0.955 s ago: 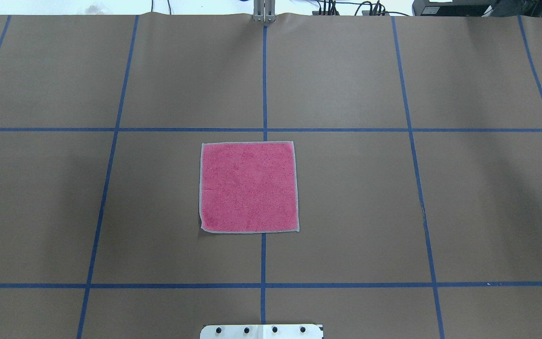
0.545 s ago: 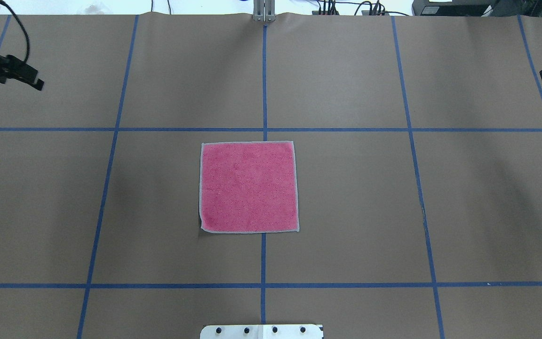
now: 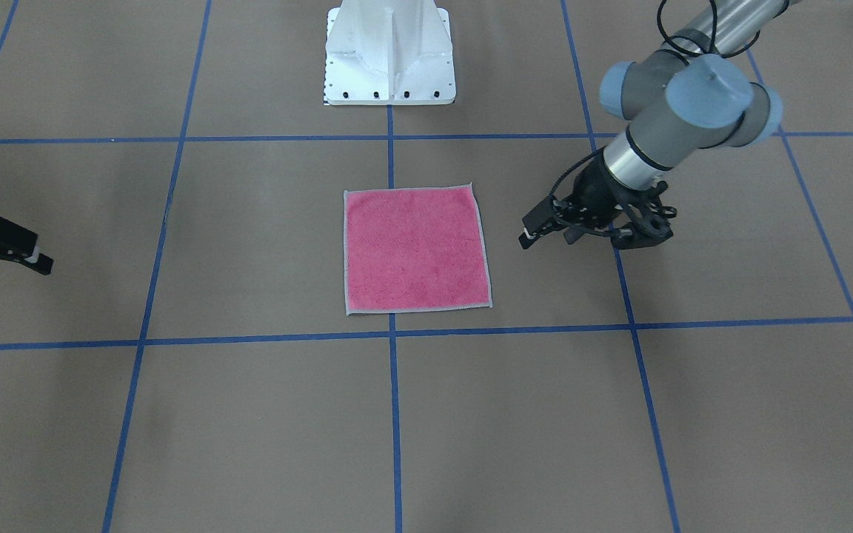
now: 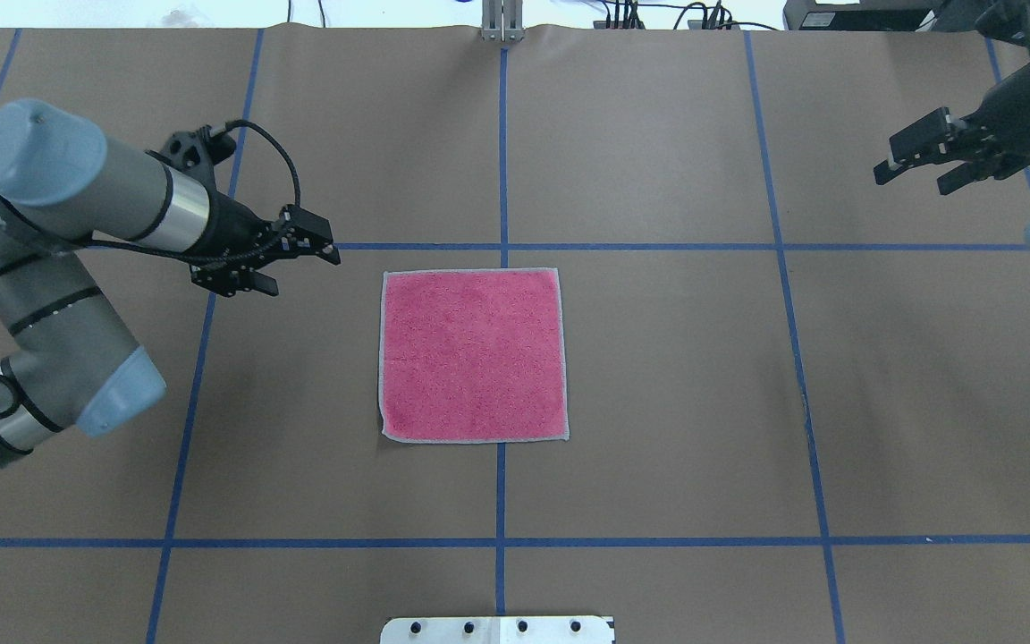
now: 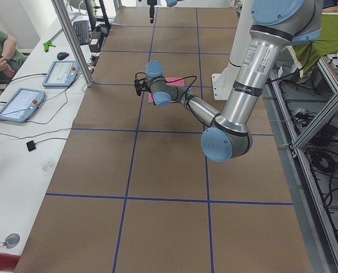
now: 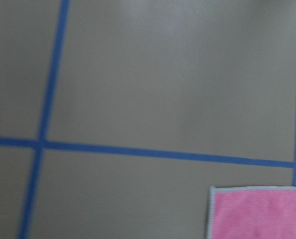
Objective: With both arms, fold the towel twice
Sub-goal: 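Move the left gripper to the towel's edge while the right gripper reaches the opposite edge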
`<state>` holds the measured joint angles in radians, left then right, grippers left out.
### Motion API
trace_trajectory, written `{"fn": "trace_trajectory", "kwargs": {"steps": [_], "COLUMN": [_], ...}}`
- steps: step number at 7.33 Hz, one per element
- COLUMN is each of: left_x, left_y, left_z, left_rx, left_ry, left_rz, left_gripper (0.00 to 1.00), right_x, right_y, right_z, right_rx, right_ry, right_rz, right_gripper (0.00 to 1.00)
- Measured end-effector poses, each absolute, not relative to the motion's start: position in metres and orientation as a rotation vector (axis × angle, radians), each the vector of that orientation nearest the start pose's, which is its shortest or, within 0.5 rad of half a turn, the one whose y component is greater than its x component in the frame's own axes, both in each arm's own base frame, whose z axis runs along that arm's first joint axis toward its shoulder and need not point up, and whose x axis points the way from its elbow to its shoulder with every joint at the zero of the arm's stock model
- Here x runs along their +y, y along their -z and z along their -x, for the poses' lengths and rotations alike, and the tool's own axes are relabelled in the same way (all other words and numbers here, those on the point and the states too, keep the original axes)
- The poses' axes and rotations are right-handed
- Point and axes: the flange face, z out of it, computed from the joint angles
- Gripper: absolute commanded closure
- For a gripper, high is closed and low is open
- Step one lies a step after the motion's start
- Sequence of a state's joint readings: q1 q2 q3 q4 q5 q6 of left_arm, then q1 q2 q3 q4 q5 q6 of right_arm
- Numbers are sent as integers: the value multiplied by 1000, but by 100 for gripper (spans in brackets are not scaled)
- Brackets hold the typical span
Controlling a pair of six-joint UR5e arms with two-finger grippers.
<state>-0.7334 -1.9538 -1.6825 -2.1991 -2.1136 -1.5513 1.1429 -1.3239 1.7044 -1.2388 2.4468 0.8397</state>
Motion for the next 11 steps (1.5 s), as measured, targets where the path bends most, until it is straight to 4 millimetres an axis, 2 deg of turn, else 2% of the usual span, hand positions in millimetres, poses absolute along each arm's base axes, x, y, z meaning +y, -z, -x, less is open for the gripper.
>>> {"fn": "trace_trajectory", "kwargs": {"steps": [2, 3, 5, 8, 10, 11], "left_x": [-444, -431, -411, -403, -398, -391], "left_y": [-310, -306, -300, -299, -300, -304], "left_z": [-448, -463, -489, -498, -504, -512], "left_rx": [1199, 1200, 1199, 1200, 1196, 1187], "left_ry": [323, 312, 293, 282, 270, 259], "left_rz": [76, 92, 100, 97, 103, 114], "left_gripper": [0, 1, 0, 1, 1, 1], "right_x": [-532, -522, -496, -435, -405, -396], "right_y": [-372, -356, -344, -325, -311, -306], "right_z": [277, 306, 357, 446, 484, 492], "right_rx": [-1128, -1144, -1138, -1122, -1123, -1127], "right_ry": [-199, -233, -230, -209, -215, -218], "right_rz": [41, 70, 91, 146, 164, 170], "right_gripper": [1, 1, 2, 2, 2, 2]}}
